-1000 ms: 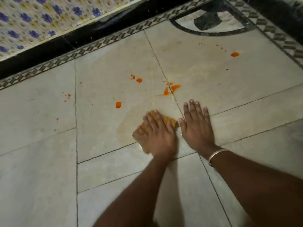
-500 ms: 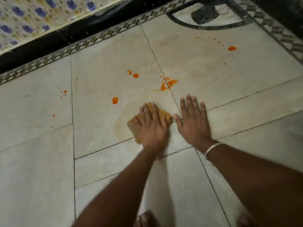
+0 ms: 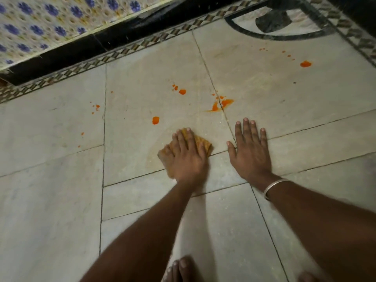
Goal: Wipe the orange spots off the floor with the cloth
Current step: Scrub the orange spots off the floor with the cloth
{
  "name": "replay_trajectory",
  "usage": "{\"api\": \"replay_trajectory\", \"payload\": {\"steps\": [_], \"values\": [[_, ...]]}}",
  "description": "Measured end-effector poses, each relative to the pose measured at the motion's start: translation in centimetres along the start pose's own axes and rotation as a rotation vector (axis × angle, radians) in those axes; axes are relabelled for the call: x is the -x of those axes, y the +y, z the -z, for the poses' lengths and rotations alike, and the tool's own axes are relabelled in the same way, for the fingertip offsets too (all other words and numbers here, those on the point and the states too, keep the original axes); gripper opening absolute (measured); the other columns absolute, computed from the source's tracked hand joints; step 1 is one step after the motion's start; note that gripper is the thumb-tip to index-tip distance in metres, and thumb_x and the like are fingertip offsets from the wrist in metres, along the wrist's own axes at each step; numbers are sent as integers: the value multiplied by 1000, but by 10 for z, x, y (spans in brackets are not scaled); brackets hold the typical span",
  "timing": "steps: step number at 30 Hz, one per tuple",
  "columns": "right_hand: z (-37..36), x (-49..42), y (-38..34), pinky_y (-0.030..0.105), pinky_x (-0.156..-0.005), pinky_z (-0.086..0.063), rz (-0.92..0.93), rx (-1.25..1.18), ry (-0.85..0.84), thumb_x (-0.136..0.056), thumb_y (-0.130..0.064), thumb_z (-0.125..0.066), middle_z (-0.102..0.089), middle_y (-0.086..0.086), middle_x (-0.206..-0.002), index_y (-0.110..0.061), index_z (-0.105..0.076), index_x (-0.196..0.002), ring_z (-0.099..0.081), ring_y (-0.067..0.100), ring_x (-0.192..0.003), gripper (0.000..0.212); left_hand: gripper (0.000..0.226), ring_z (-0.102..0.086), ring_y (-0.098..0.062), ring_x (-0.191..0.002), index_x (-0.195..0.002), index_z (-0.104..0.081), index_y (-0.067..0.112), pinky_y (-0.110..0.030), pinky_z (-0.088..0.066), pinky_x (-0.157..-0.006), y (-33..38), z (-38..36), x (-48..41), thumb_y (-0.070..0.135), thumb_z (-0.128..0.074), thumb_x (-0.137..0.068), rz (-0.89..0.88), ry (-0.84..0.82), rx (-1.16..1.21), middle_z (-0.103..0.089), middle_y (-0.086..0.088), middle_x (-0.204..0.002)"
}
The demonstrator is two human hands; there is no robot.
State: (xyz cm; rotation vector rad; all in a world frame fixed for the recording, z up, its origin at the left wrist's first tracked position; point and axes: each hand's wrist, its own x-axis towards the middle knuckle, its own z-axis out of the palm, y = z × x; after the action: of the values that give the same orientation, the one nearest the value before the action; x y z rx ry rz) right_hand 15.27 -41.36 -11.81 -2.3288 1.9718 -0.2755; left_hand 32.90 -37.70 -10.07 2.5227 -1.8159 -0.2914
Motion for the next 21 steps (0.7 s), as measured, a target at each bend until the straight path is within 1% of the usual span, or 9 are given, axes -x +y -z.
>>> {"api": "replay_trajectory", "payload": {"steps": [2,6,8,11,13,15,16,19,21], "values": [[-1,-1,1,54,-127,-10,10,-4,-14,-101,-52,-18,-20,18,-168,-8,-25,-161,-16,33,-157,74,68,6,-22,-161,-165,7,27,-55,4,-127,-28,8,-21,57,-2,-105,-80,26,-46,5,-5,-175],[1,-1,0,56,-127,-7,4,-12,-14,-102,-55,-17,-19,19,-168,-9,-24,-161,-15,34,-157,76,67,0,-27,-161,-167,1,20,-57,1,-127,-72,14,-8,51,-11,-108,354,102,36,-2,-9,-175],[3,0,-17,56,-127,-6,62,-25,0,-103,-54,-19,-18,18,-169,-10,-23,-162,-13,32,-158,73,67,-1,-28,-161,-167,0,18,-57,1,-127,-60,7,18,49,-14,-109,428,118,65,-3,-11,-174],[-4,1,-62,54,-127,-6,225,-54,-2,-104,-50,-21,-14,14,-171,-11,-22,-162,-9,28,-159,70,67,-2,-31,-161,-167,-3,16,-59,2,-126,-28,2,28,49,-14,-109,403,141,89,-4,-13,-174],[-8,1,-81,54,-127,-8,256,-52,-34,-103,-48,-20,-13,13,-171,-12,-20,-163,-8,28,-159,69,67,2,-29,-161,-167,-1,18,-58,5,-126,-26,9,10,49,-12,-109,281,78,62,0,-11,-174],[-14,2,-86,55,-127,-10,248,-50,-68,-103,-49,-18,-15,14,-170,-13,-20,-163,-9,28,-159,70,67,3,-27,-161,-167,1,21,-57,3,-127,-48,15,-19,52,-9,-108,157,69,-13,1,-8,-174],[-15,2,-85,55,-126,-11,247,-57,-73,-103,-49,-19,-16,14,-170,-12,-21,-163,-11,29,-158,70,67,2,-26,-161,-166,1,22,-58,2,-127,-64,17,-32,53,-7,-107,156,78,-35,0,-8,-175],[-16,5,-83,55,-126,-11,248,-61,-71,-103,-49,-20,-17,16,-170,-12,-22,-162,-12,30,-158,70,68,-3,-28,-161,-167,-2,22,-59,-1,-126,-111,21,-36,53,-7,-106,372,111,-2,-4,-9,-174],[-17,5,-85,56,-126,-12,242,-43,-68,-104,-48,-20,-16,16,-170,-11,-21,-163,-11,31,-158,70,68,-5,-30,-160,-167,-4,19,-60,-2,-126,-111,18,-8,51,-11,-107,539,131,61,-7,-11,-174]]}}
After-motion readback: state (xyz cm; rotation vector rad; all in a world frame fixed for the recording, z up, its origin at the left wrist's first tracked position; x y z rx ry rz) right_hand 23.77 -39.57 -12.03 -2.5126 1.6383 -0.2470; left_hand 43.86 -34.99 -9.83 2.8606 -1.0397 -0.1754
